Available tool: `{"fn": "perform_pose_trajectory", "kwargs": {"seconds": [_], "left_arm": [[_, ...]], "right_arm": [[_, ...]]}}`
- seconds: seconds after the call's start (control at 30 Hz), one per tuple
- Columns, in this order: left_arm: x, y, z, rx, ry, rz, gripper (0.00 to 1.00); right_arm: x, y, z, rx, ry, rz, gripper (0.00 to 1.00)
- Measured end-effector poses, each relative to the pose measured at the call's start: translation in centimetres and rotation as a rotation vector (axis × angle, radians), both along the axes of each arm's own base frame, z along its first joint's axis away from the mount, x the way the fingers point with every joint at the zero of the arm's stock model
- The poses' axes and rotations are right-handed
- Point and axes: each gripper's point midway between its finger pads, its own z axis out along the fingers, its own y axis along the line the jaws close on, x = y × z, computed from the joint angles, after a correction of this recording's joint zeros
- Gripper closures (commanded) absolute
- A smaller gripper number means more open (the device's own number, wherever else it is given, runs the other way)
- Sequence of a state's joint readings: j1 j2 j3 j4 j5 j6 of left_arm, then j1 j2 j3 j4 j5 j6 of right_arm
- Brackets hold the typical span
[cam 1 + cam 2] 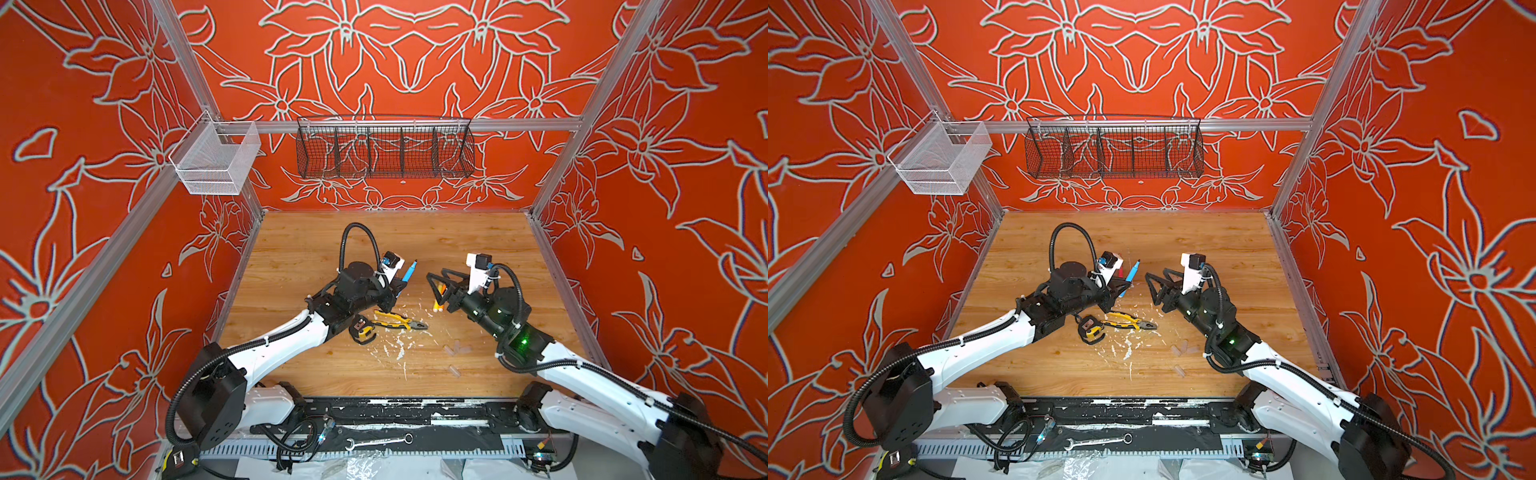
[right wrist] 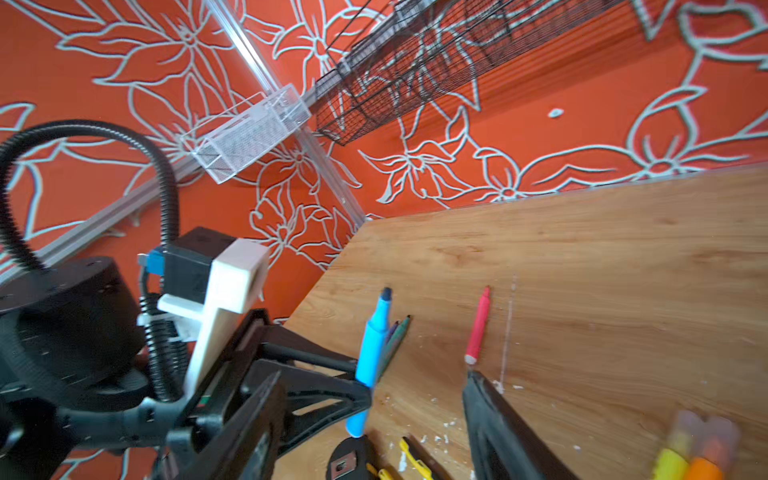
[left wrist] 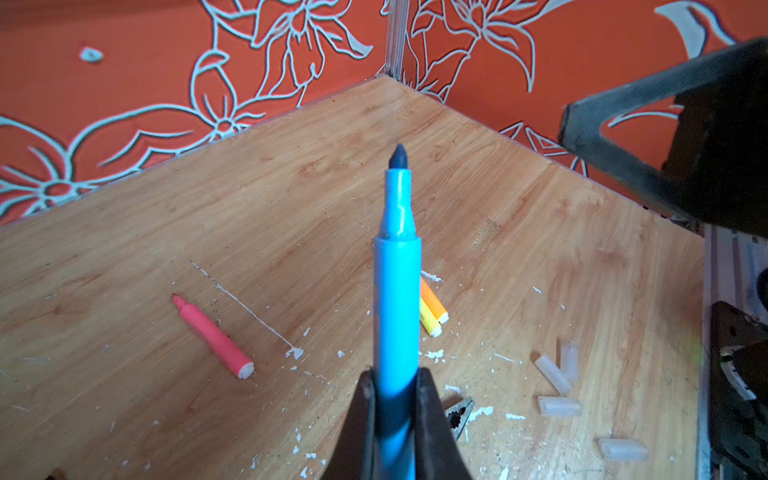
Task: Insert the pens into the pen caps
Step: 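Hold the blue marker upright while the right gripper moves over the caps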
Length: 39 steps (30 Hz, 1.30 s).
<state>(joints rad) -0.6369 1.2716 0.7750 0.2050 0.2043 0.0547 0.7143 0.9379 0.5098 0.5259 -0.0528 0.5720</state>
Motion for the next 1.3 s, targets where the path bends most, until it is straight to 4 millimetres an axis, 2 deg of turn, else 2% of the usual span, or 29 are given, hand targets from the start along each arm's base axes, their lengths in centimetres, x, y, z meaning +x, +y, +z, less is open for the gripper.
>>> {"fn": "perform_pose_trajectory", "kwargs": {"seconds": [0.27,0.43,0.57,0.73,0.87,1.0,1.03,1.1,1.17,1.3], "left_arm": [[-1.3,-1.1,3.2,-0.033,-0.131,-0.059,1.00],[-1.6,-1.4,3.4,-0.025,-0.150,-0.068,1.00],[-1.8,-1.6,3.3,-0.019,-0.156,-0.077,1.00],[-1.9,-1.4,3.2,-0.015,-0.164,-0.066,1.00],[-1.8,-1.2,3.1,-0.008,-0.159,-0.061,1.00],[-1.7,-1.1,3.0,-0.002,-0.161,-0.054,1.00],[-1.7,-1.1,3.0,-0.002,-0.161,-0.054,0.96],[-1.7,-1.1,3.0,0.000,-0.160,-0.052,0.80],[-1.7,-1.1,3.0,0.006,-0.164,-0.056,0.69],[-1.7,-1.3,3.0,0.007,-0.165,-0.059,0.68]], "right_arm": [[1.0,2.6,0.5,0.027,0.024,0.071,0.42],[1.2,3.9,1.2,0.038,0.025,0.118,0.48],[1.1,4.3,0.7,0.042,0.048,0.134,0.62],[1.2,4.9,0.2,0.030,0.064,0.143,0.76],[1.6,4.8,-0.5,0.010,0.073,0.112,0.91],[1.7,4.9,-0.5,-0.002,0.071,0.100,0.99],[1.7,4.9,-0.5,-0.003,0.071,0.097,1.00],[1.7,5.0,-0.6,-0.003,0.069,0.094,1.00],[1.5,5.2,-0.5,0.000,0.066,0.101,1.00],[0.4,6.4,-0.1,0.010,0.055,0.147,1.00]]}}
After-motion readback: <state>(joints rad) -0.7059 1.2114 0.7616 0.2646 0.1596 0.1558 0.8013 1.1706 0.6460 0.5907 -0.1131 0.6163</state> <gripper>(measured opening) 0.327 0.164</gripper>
